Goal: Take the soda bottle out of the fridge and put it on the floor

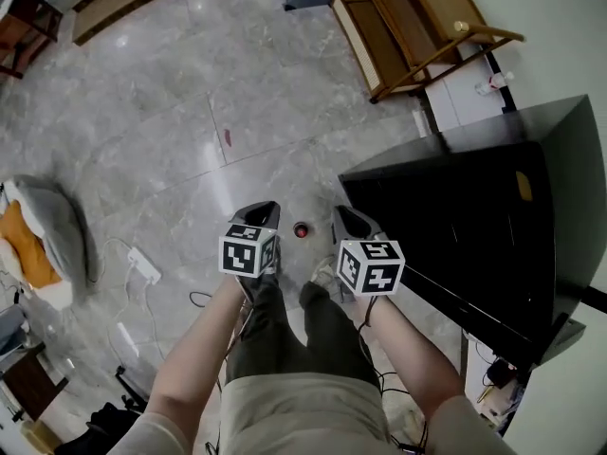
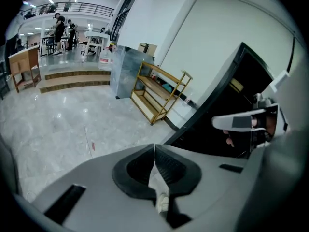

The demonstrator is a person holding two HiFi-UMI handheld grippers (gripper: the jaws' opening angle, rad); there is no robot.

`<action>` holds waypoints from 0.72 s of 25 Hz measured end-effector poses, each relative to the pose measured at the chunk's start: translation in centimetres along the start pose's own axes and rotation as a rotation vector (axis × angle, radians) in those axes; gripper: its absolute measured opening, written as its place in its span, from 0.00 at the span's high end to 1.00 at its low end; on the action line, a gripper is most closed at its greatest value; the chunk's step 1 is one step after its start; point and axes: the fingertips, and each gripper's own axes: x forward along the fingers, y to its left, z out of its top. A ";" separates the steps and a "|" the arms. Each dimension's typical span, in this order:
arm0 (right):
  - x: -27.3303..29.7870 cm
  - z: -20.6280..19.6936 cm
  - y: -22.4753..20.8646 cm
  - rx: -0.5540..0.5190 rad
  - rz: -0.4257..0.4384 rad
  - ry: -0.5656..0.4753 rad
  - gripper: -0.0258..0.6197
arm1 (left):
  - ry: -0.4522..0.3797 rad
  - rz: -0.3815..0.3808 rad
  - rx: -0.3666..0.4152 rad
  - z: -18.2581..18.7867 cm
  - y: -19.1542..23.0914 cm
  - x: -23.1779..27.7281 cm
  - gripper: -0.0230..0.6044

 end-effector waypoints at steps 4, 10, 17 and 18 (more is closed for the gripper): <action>-5.5 4.8 2.4 -0.057 0.025 -0.086 0.94 | -0.061 0.011 0.055 4.1 -1.9 -4.5 0.95; -11.4 8.9 5.9 -0.098 0.057 -0.192 0.94 | -0.131 0.033 0.126 8.9 -4.2 -11.1 0.95; -19.0 14.6 8.9 -0.131 0.130 -0.294 0.95 | -0.300 0.018 0.269 15.5 -9.9 -19.2 0.95; -20.2 15.6 9.3 -0.142 0.133 -0.317 0.95 | -0.329 0.010 0.291 16.4 -10.8 -20.5 0.95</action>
